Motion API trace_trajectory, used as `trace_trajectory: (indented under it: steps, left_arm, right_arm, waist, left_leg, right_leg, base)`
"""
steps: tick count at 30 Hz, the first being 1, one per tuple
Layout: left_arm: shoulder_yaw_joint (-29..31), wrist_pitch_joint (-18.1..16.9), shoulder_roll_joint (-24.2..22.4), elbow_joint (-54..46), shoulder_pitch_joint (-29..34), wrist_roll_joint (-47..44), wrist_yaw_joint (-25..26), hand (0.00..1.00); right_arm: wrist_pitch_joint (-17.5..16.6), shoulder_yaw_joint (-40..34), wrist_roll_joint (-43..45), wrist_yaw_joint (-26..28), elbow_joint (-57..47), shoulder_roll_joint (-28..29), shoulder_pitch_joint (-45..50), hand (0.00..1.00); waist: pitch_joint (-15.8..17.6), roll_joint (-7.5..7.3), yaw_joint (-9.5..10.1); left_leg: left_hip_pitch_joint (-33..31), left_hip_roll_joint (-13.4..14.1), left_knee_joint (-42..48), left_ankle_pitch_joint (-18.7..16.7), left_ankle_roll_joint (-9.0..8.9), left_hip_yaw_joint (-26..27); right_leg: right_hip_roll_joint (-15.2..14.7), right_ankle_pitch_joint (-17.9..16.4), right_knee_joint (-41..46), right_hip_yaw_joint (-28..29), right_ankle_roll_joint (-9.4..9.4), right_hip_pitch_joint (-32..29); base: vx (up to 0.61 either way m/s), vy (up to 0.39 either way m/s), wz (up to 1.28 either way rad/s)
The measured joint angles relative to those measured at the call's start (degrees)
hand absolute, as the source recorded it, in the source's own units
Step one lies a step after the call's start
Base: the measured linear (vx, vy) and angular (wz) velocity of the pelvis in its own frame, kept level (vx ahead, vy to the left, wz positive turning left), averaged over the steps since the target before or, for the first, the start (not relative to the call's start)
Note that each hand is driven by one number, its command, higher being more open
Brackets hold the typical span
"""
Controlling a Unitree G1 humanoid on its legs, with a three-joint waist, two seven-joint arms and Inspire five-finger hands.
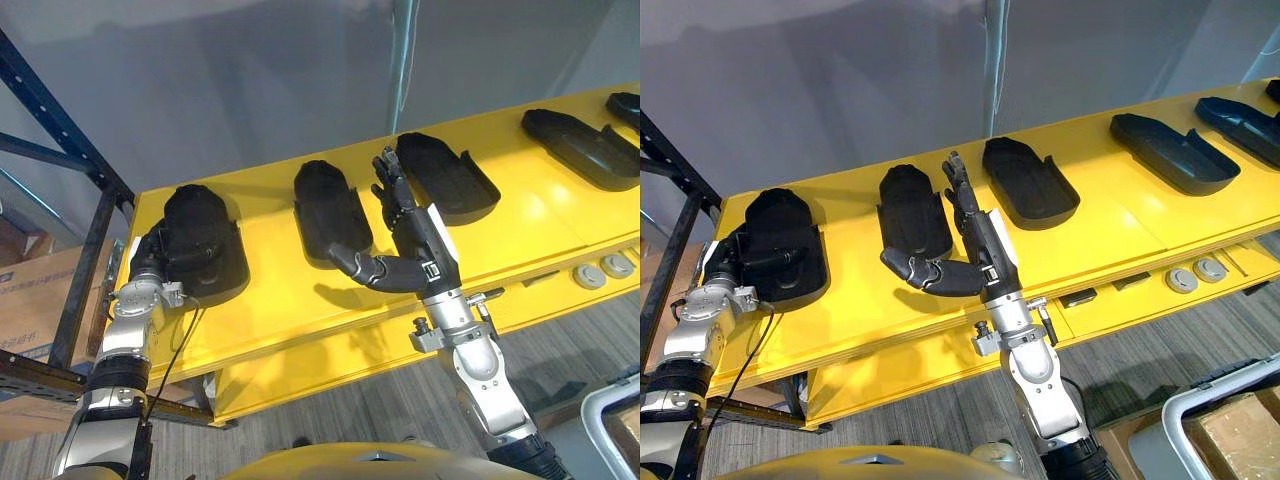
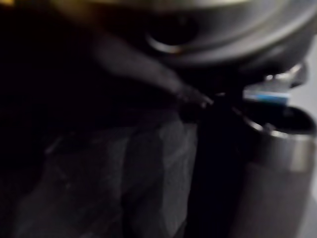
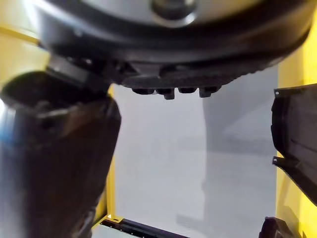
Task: Walk over and take three plastic housings, then place them on the shelf
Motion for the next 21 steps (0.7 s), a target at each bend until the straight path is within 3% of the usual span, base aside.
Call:
trace_trajectory:
  steps: [9,16,21]
  left_arm:
    - [-0.06,-0.42,-0.08,-1.48,0.01,2.53,1.86,1.00]
    - [-0.06,1.12,0.10,-7.22,0.47,8.80,-3.95,1.00]
    - [-1.24,2.51,2.83,-9.03,0.64,10.84,-8.15,1.00]
  right_arm:
    - [0.01,0.08,-0.02,-0.08,0.00,0.35,-0.62,1.00]
    - [0.04,0.13,0.00,0.03,-0.02,0.38,-1.33,1.00]
    - [0.10,0.49,0.01,-0.18,-0.02,0.33,-2.02,1.00]
  waist:
    - [0.51,-0.02,-0.14]
    - [1.81,0.02,0.56]
    - [1.82,0.03,0.48]
  left_leg:
    - [0.01,-0.01,-0.02,0.00,-0.01,-0.04]
    - [-0.03,-0.10,-0.01,0.06,0.08,-0.29]
    - [0.12,-0.12,0.10,0.09,0.08,-0.27]
  right_leg:
    - [0.00,0.00,0.00,0.00,0.00,0.00]
    - [-0.05,0.00,0.00,-0.13,-0.01,0.02]
    - [-0.08,0.00,-0.07,-0.06,-0.01,0.03]
  base:
    - [0.00,0.000,0.00]
    - [0.00,0.000,0.01]
    - [0.00,0.000,0.00]
